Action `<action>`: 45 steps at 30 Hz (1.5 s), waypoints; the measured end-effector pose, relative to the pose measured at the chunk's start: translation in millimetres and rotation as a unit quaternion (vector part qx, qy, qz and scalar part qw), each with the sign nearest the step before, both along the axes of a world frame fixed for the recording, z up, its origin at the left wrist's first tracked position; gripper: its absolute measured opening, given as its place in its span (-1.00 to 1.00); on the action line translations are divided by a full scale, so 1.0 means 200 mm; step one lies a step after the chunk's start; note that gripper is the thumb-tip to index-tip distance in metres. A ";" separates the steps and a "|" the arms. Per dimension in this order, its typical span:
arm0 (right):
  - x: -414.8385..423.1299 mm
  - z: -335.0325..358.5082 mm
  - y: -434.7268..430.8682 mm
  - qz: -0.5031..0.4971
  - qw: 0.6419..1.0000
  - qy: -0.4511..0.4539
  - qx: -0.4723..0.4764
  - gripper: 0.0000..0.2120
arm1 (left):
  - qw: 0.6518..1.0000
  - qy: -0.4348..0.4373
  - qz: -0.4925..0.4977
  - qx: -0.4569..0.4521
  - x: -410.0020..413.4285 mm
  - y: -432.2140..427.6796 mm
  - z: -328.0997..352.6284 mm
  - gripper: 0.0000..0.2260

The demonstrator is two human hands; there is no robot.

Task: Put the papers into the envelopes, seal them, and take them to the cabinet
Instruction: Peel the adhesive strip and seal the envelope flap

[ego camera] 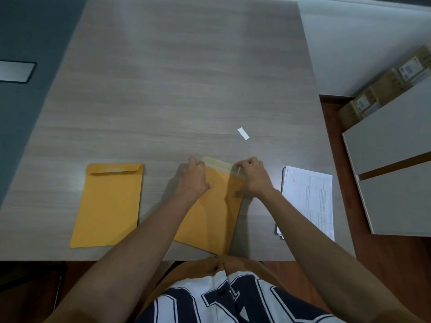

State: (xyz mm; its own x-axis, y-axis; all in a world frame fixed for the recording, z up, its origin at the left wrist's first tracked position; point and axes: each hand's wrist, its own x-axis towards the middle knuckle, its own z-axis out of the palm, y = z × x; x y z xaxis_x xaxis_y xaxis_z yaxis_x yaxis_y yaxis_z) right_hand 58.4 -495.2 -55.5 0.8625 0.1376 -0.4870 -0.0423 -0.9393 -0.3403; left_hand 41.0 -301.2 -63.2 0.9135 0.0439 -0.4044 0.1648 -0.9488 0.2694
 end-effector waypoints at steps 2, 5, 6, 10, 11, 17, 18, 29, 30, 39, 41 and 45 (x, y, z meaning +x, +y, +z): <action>-0.03 -0.01 0.01 -0.003 1.000 -0.024 0.001 -0.08 | 0.999 -0.020 -0.022 0.027 -0.01 0.02 -0.01 -0.36; -0.07 0.00 0.04 -0.008 0.998 -0.058 0.011 -0.19 | 0.993 -0.077 -0.077 0.046 -0.02 0.05 -0.03 -0.18; -0.08 0.00 0.05 0.000 0.997 -0.072 0.008 -0.26 | 0.987 -0.103 -0.109 0.053 -0.03 0.06 -0.04 -0.19; -0.17 -0.01 0.10 0.027 0.996 -0.080 0.010 -0.56 | 0.964 -0.166 -0.196 0.064 -0.08 0.09 -0.07 -0.46; -0.20 -0.02 0.11 0.027 0.997 -0.078 0.011 -0.59 | 0.962 -0.170 -0.204 0.056 -0.10 0.10 -0.08 -0.53; -0.34 -0.06 0.18 0.088 0.988 -0.122 -0.030 -0.41 | 0.954 -0.172 -0.242 0.027 -0.24 0.19 -0.15 -0.50; -0.35 -0.07 0.20 0.105 0.986 -0.126 -0.024 -0.34 | 0.956 -0.151 -0.250 0.031 -0.24 0.20 -0.14 -0.45; -0.34 -0.16 0.20 0.191 0.974 -0.092 -0.086 -0.38 | 0.945 -0.060 -0.280 0.161 -0.25 0.22 -0.14 -0.44; -0.34 -0.16 0.19 0.189 0.973 -0.094 -0.091 -0.39 | 0.945 -0.058 -0.276 0.164 -0.24 0.22 -0.14 -0.45; -0.40 -0.18 0.01 0.172 0.973 -0.121 -0.093 -0.38 | 0.945 -0.050 -0.270 0.178 -0.25 0.20 -0.13 -0.50; -0.42 -0.19 -0.03 0.154 0.975 -0.136 -0.085 -0.39 | 0.946 -0.049 -0.271 0.174 -0.25 0.20 -0.13 -0.51; -0.46 -0.23 -0.05 0.125 0.973 -0.172 -0.086 -0.36 | 0.949 -0.045 -0.263 0.168 -0.25 0.18 -0.12 -0.52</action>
